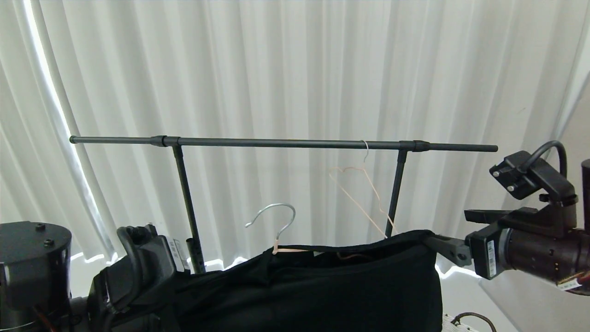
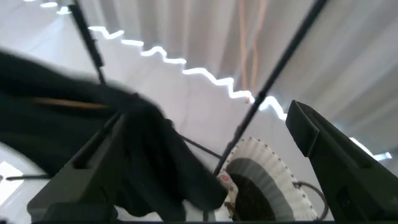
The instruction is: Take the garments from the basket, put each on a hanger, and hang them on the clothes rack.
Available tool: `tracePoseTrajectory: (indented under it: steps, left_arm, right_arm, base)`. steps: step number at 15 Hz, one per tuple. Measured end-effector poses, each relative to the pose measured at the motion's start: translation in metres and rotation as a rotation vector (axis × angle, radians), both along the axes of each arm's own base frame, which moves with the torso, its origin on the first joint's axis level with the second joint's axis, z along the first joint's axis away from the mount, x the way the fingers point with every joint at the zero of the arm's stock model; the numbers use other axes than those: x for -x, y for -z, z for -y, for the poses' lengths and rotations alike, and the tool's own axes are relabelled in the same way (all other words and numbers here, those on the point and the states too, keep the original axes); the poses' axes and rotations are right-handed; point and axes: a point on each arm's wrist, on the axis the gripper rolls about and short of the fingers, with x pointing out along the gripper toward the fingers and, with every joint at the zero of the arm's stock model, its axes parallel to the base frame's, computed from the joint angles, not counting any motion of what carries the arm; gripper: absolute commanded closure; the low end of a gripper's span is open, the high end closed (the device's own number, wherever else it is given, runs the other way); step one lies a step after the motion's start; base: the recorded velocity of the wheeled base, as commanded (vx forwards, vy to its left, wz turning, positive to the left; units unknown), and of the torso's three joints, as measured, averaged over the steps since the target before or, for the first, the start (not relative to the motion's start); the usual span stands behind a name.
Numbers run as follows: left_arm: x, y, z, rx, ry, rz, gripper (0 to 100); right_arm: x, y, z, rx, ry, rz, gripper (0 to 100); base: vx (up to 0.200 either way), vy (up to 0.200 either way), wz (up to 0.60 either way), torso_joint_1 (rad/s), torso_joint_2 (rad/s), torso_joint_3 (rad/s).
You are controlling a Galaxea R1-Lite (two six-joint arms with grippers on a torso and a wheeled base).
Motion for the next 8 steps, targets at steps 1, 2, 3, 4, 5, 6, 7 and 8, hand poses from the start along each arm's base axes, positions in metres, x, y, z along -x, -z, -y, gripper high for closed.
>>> tracePoseTrajectory:
  steps: [1, 2, 3, 4, 5, 6, 7, 8]
  left_arm:
    - [-0.0023, -0.0019, 0.0018, 0.004, 0.001, 0.001, 100]
    - [-0.0038, -0.0033, 0.0031, 0.01, 0.003, 0.0, 100]
    - [-0.004, -0.0048, 0.0044, 0.028, 0.008, -0.01, 100]
    - [-0.003, -0.0068, 0.0058, 0.053, 0.019, -0.021, 100]
    - [-0.0008, -0.0088, 0.0071, 0.076, 0.035, -0.029, 100]
    - [0.0008, -0.0101, 0.0073, 0.085, 0.043, -0.027, 100]
    - [0.0023, -0.0103, 0.0068, 0.088, 0.047, -0.024, 100]
    - [0.0029, -0.0102, 0.0067, 0.088, 0.048, -0.025, 100]
  right_arm:
    - [0.0037, -0.0021, 0.001, -0.003, -0.037, 0.006, 0]
    - [0.007, -0.0039, 0.0005, -0.009, -0.076, 0.012, 0]
    - [0.009, -0.0046, -0.0004, -0.002, -0.11, 0.02, 0]
    - [0.0095, -0.0046, -0.001, 0.012, -0.128, 0.028, 0]
    - [0.009, -0.0033, -0.0022, 0.029, -0.14, 0.033, 0]
    - [0.008, -0.0021, -0.0033, 0.041, -0.146, 0.036, 0]
    - [0.0072, -0.0008, -0.0044, 0.053, -0.152, 0.036, 0]
    - [0.0072, -0.0002, -0.0053, 0.064, -0.164, 0.04, 0]
  base:
    - [0.0, 0.0, 0.0, 0.0, 0.0, 0.0]
    - [0.0, 0.0, 0.0, 0.0, 0.0, 0.0]
    - [0.0, 0.0, 0.0, 0.0, 0.0, 0.0]
    - [0.0, 0.0, 0.0, 0.0, 0.0, 0.0]
    - [0.0, 0.0, 0.0, 0.0, 0.0, 0.0]
    - [0.0, 0.0, 0.0, 0.0, 0.0, 0.0]
    - [0.0, 0.0, 0.0, 0.0, 0.0, 0.0]
    - [0.0, 0.0, 0.0, 0.0, 0.0, 0.0]
